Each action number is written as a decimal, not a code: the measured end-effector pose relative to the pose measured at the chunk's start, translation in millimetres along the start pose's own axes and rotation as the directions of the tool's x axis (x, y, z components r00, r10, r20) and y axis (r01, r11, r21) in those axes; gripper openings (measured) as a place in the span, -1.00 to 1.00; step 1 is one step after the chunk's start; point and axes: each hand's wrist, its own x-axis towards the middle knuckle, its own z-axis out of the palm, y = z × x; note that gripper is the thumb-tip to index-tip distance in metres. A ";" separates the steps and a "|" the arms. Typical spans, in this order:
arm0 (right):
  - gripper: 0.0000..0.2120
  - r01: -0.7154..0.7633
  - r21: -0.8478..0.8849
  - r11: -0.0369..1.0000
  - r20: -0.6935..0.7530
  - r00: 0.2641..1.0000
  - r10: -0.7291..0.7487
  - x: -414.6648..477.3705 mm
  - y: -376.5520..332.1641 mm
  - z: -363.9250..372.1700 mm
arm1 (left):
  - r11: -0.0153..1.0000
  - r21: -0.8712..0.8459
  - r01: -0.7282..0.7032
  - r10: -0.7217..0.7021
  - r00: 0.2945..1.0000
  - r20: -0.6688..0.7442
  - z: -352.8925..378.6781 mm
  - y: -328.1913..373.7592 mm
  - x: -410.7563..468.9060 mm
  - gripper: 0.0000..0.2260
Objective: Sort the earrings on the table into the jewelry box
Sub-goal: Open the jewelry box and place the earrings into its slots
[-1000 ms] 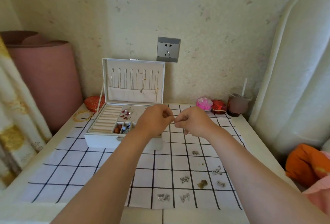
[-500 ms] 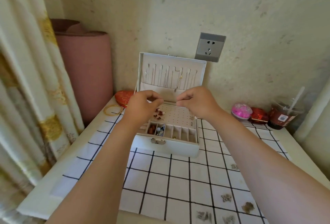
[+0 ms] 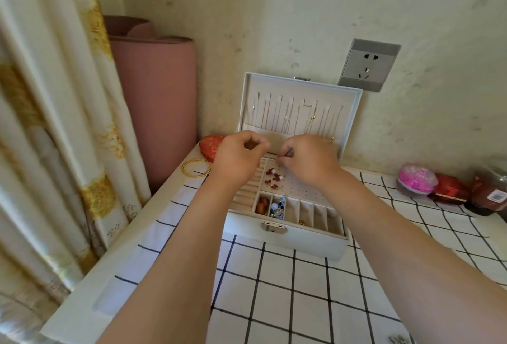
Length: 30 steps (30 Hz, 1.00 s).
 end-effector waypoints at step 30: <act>-0.83 -0.054 0.698 0.715 0.040 0.999 0.037 -2.5 -15.3 -34.0 | 0.832 -0.417 0.366 -0.336 0.930 0.147 2.7 25.6 -10.2 -0.85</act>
